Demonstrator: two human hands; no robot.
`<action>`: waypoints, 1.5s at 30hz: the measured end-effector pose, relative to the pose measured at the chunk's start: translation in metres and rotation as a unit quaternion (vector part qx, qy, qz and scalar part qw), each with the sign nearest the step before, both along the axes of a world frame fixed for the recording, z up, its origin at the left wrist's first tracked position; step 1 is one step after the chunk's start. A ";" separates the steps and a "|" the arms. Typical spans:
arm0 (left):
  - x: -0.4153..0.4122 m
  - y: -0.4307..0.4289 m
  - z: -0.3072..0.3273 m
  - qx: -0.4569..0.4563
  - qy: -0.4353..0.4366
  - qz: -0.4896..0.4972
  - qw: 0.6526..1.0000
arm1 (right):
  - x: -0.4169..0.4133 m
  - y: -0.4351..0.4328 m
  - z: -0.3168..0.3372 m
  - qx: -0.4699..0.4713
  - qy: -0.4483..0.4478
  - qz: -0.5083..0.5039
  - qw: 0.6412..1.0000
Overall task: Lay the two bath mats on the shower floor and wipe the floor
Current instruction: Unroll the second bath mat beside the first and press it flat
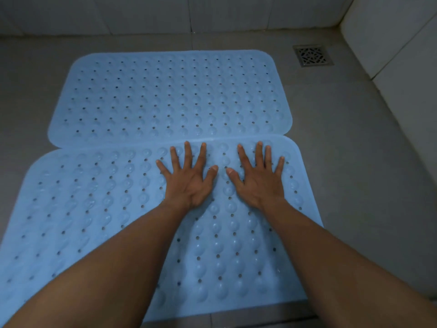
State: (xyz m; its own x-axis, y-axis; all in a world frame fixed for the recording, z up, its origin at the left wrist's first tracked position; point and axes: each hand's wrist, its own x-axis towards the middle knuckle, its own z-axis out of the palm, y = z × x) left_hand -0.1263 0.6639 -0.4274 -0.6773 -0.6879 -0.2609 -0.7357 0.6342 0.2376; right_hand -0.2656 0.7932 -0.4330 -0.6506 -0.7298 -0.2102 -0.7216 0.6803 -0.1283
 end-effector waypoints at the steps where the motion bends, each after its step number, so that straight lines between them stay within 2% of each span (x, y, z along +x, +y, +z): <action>1: 0.007 -0.003 0.003 0.013 0.017 -0.008 1.000 | 0.001 -0.001 0.002 0.009 -0.006 -0.003 1.000; 5: 0.067 -0.012 0.008 -0.003 0.063 -0.015 0.998 | 0.030 -0.011 0.015 0.006 0.002 -0.006 1.000; 13: 0.217 -0.028 0.007 -0.047 -0.013 0.052 0.997 | 0.182 -0.044 0.026 -0.025 -0.054 0.087 0.994; 18: 0.271 -0.030 0.003 -0.041 -0.047 0.084 0.995 | 0.257 -0.049 0.014 -0.010 -0.071 0.119 0.990; 26: 0.275 -0.027 -0.005 -0.070 -0.027 0.096 0.993 | 0.273 -0.046 -0.003 -0.038 -0.020 0.093 0.995; 40: 0.273 -0.028 -0.004 -0.075 -0.024 0.105 0.991 | 0.269 -0.047 -0.002 -0.030 -0.019 0.105 0.994; 45: 0.273 -0.026 -0.001 -0.066 -0.026 0.099 0.993 | 0.267 -0.044 0.006 -0.030 -0.051 0.120 0.991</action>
State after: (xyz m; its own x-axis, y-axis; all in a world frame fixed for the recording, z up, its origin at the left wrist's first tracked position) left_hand 0.1462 0.6377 -0.4287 -0.5131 -0.8369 -0.1905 -0.8583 0.4989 0.1198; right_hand 0.0009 0.7490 -0.4266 -0.4346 -0.8740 -0.2172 -0.8426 0.4798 -0.2446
